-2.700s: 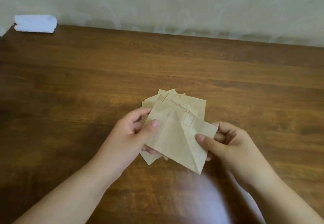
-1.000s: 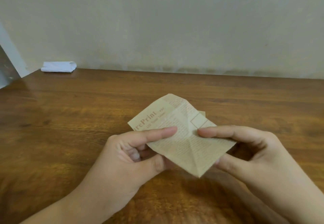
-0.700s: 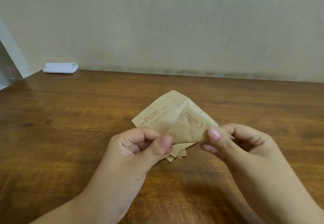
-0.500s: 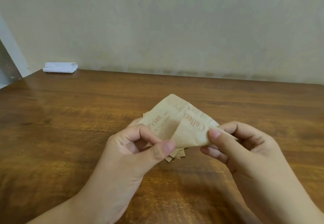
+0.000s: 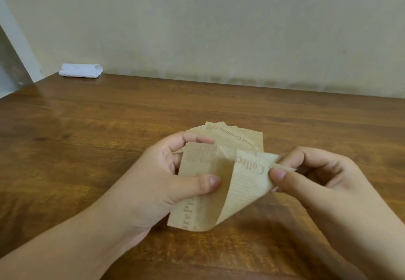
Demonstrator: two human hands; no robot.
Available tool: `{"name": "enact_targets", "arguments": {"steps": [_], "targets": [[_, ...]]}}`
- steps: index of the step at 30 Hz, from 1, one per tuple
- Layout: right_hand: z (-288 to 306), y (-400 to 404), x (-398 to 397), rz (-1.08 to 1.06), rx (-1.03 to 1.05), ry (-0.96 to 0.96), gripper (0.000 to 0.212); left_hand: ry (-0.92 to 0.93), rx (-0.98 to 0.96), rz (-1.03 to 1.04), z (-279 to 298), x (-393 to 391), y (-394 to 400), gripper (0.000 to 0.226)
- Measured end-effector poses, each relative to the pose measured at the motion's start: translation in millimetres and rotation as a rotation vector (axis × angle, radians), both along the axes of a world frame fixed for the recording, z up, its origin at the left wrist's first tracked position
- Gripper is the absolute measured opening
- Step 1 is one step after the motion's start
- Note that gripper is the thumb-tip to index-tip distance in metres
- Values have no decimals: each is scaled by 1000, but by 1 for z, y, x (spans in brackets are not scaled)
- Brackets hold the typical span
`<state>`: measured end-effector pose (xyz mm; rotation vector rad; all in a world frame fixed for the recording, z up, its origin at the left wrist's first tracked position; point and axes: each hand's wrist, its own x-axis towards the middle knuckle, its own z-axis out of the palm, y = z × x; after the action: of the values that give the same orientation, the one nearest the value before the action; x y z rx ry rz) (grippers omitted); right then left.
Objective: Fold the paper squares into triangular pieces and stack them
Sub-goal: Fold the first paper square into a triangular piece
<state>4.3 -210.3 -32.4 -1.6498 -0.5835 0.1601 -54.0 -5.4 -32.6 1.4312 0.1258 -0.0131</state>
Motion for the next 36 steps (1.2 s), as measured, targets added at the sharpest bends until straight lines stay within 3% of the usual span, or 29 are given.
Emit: {"name": "enact_targets", "arguments": {"steps": [2,5,8,14,20,31,34,36], "targets": [[0,0,1,15,45,23,44,1,44,-47,1,0,2,52],[5,1,-1,39,82,78,29,-5,80,-167,3,-1,5,35],[7,4,-6,31,51,113,29,-39,31,-220,2,-3,4,35],[2,8,-11,4,-93,3,33,-167,217,-31,-2,-5,-10,29],[5,10,-14,-36,-8,20,23,-202,244,77,2,-7,-12,23],[0,7,-9,10,14,7,38,-224,215,44,0,-6,-13,18],[-1,7,-8,74,92,170,56,-244,201,59,-1,-5,-14,18],[-1,9,-8,95,145,270,58,-250,192,81,-1,-5,-15,18]]}}
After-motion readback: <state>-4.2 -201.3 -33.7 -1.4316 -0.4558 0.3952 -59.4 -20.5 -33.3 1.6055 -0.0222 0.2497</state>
